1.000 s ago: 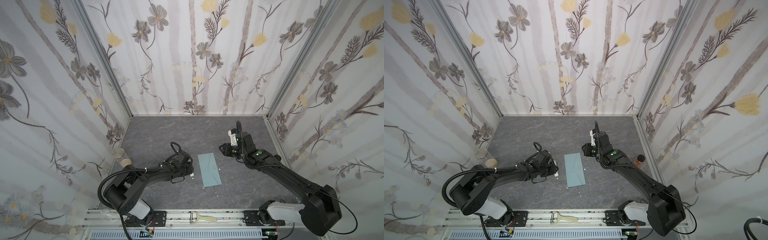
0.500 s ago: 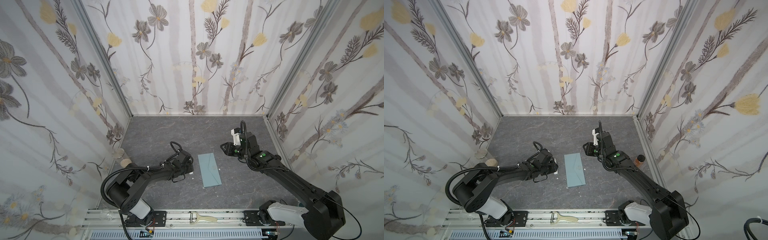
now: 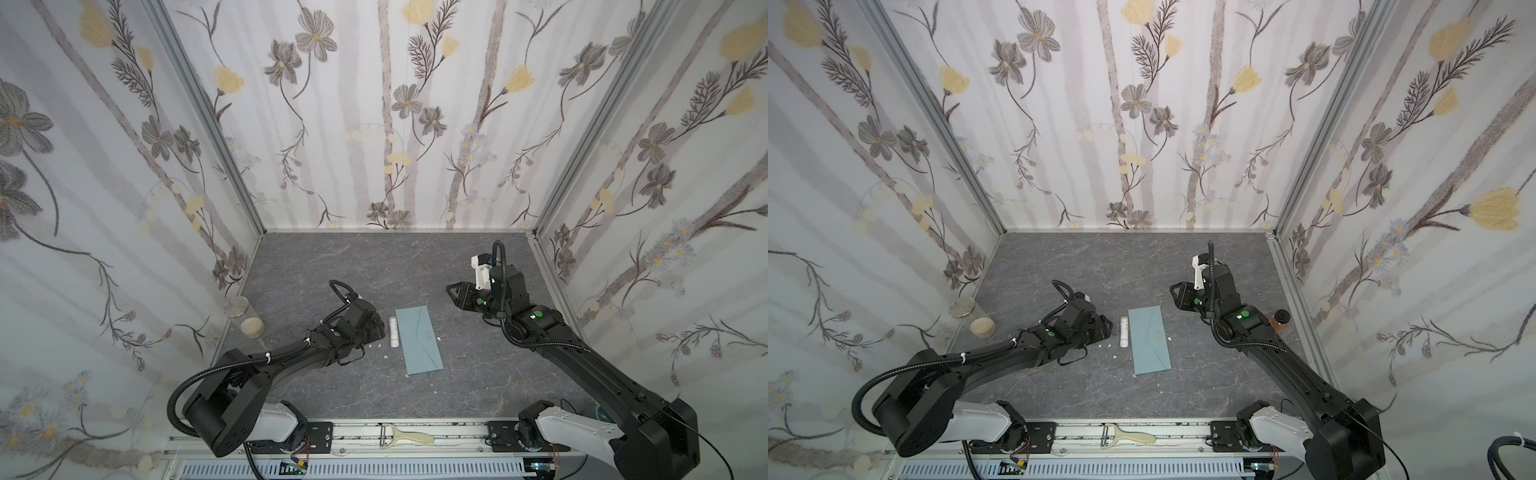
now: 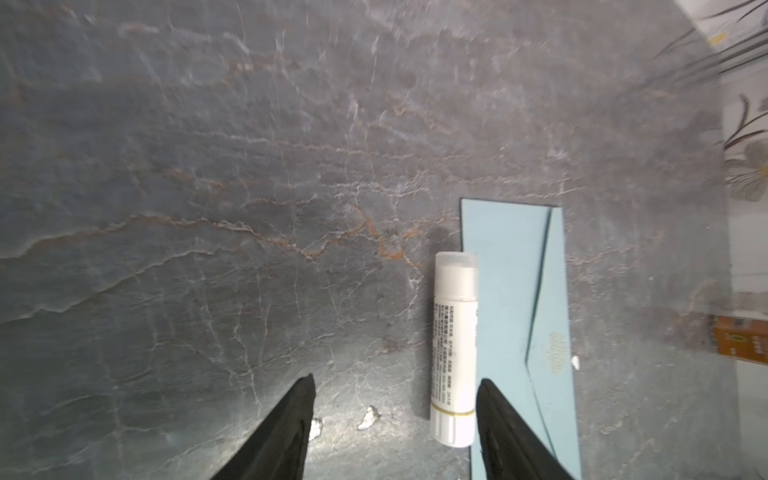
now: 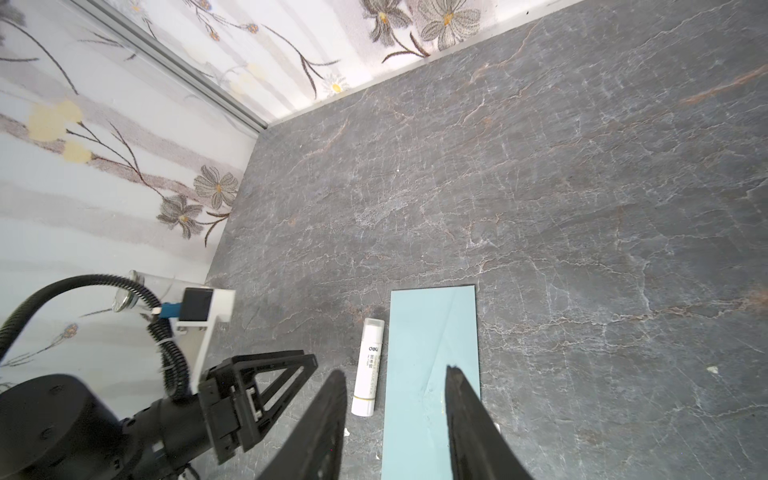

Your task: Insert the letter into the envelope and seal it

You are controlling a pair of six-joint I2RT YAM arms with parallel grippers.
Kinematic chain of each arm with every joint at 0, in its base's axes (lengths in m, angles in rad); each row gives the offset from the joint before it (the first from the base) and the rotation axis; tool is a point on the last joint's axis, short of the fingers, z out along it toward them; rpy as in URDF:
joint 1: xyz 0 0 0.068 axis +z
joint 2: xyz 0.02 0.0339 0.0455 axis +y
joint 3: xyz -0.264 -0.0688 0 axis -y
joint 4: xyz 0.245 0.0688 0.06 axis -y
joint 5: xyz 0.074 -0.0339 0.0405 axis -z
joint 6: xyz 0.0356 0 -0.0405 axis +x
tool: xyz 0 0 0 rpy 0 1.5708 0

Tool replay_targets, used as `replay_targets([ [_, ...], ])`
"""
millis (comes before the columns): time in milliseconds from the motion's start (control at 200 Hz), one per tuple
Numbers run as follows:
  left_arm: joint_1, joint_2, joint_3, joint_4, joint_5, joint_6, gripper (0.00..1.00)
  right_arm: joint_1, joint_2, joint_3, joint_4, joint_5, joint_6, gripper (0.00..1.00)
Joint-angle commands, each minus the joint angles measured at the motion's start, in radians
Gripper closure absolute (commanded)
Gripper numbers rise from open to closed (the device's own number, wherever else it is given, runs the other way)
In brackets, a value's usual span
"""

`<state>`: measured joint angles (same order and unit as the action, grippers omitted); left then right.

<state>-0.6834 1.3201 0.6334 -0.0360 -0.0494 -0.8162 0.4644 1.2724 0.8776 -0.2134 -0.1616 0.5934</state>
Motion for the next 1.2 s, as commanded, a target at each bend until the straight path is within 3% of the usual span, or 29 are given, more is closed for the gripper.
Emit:
replay_targets([
  [0,0.005,-0.095,0.006,-0.021,-0.07,-0.001,0.35,-0.025,-0.028,-0.007,0.032,0.024,-0.016,0.58],
  [115,0.016,-0.204,0.006,-0.019,-0.159,0.069,0.27,-0.065,-0.068,-0.027,0.034,0.06,-0.049,0.55],
  [190,0.034,-0.261,0.008,-0.016,-0.223,0.132,0.18,-0.088,-0.101,-0.044,0.034,0.113,-0.093,0.47],
  [230,0.047,-0.282,0.012,-0.015,-0.263,0.17,0.12,-0.101,-0.122,-0.057,0.035,0.153,-0.117,0.37],
  [250,0.053,-0.292,0.015,-0.015,-0.286,0.188,0.05,-0.11,-0.135,-0.064,0.039,0.173,-0.126,0.31],
  [275,0.063,-0.303,0.019,-0.015,-0.315,0.209,0.0,-0.123,-0.151,-0.076,0.045,0.197,-0.137,0.06],
  [295,0.07,-0.31,0.024,-0.013,-0.333,0.224,0.0,-0.131,-0.164,-0.085,0.052,0.218,-0.144,0.01],
  [385,0.113,-0.329,0.035,0.014,-0.408,0.302,0.0,-0.185,-0.232,-0.141,0.093,0.313,-0.18,0.0],
  [555,0.201,-0.317,0.007,0.125,-0.511,0.447,0.0,-0.29,-0.36,-0.315,0.304,0.378,-0.246,0.0],
  [690,0.291,-0.321,-0.118,0.35,-0.532,0.526,0.0,-0.363,-0.393,-0.424,0.432,0.397,-0.284,0.0],
  [944,0.445,-0.283,-0.265,0.592,-0.461,0.544,0.0,-0.397,-0.329,-0.612,0.729,0.5,-0.36,0.0],
  [1194,0.516,-0.207,-0.396,0.856,-0.42,0.607,0.0,-0.398,-0.157,-0.746,1.206,0.522,-0.426,0.0],
])
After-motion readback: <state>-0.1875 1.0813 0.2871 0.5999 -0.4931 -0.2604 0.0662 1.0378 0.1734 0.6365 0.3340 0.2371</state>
